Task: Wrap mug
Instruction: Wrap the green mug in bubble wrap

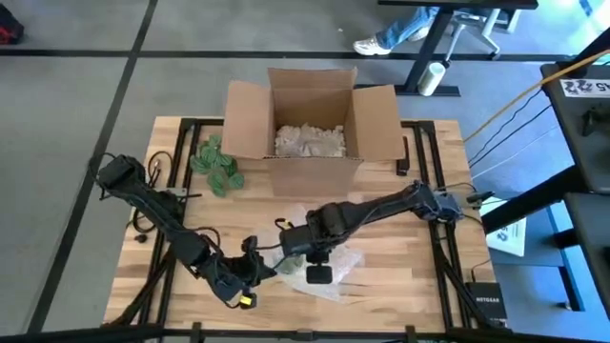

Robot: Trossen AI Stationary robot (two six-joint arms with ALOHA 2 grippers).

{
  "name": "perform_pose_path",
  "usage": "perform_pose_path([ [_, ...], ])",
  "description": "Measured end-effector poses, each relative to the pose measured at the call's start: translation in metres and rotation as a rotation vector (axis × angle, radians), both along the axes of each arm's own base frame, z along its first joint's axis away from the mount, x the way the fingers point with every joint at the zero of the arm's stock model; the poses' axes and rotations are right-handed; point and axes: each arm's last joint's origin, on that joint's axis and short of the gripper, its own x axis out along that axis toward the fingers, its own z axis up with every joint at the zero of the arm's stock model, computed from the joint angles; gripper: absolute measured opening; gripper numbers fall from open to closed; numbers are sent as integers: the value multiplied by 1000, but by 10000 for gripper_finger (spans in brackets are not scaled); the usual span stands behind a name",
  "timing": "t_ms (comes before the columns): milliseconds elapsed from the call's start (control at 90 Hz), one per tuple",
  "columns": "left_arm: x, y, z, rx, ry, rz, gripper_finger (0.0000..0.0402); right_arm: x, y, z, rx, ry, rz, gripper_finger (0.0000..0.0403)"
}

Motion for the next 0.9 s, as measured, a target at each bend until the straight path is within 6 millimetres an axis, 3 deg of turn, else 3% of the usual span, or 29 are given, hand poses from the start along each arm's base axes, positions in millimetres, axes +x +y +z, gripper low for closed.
perform_pose_path([
  [322,-18,-5,16,68,-30,-87,0,2,4,-2,85,19,-37,47],
  [456,-29,-6,14,108,1,-58,0,14,8,0,108,-110,7,47],
  [678,-55,-17,18,167,-56,5,0,31,5,17,-112,-440,-20,47],
  [800,-77,-25,22,187,-114,46,0,23,-2,40,-248,-536,-66,47],
  [900,-97,-28,22,184,-148,86,0,13,-7,49,-281,-519,-73,47],
])
